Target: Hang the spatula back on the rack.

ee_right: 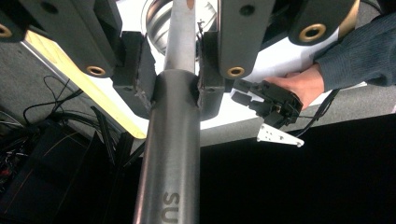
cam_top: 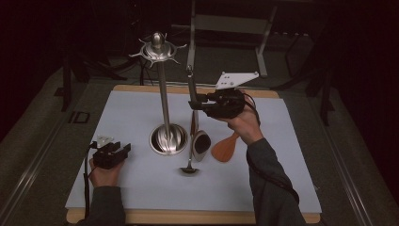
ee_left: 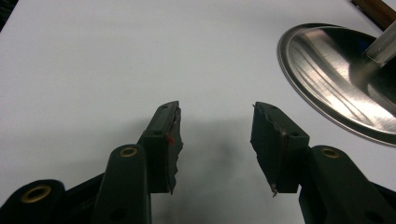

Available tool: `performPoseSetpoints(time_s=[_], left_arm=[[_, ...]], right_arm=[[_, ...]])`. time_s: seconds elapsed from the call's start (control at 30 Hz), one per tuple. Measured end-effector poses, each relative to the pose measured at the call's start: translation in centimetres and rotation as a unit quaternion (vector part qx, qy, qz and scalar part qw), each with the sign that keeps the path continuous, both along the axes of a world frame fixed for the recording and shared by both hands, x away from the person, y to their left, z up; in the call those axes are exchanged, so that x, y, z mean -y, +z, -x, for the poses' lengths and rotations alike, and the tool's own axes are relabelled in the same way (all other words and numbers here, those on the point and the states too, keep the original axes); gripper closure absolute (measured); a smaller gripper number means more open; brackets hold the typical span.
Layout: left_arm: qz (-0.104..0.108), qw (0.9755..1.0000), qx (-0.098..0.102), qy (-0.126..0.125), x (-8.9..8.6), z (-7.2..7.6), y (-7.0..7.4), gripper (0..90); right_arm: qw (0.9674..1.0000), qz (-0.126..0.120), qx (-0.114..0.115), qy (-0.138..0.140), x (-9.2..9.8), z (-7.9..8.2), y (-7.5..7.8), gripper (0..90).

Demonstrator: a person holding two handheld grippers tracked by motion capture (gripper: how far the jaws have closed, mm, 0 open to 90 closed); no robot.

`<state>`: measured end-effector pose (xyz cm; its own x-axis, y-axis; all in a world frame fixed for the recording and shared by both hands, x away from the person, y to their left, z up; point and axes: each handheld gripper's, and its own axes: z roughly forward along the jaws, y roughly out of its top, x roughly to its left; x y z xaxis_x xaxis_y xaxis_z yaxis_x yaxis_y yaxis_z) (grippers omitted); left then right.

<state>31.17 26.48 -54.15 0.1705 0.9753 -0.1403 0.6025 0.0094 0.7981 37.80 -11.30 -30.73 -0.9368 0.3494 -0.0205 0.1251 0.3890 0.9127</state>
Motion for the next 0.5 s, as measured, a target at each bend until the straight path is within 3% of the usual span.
performPoseSetpoints(time_s=[0.5], left_arm=[[0.001, 1.0000, 0.000, 0.000, 0.0, 0.0, 0.0, 52.6]], right_arm=[[1.0000, 0.001, 0.001, 0.004, -1.7, -0.7, 0.8, 69.4]])
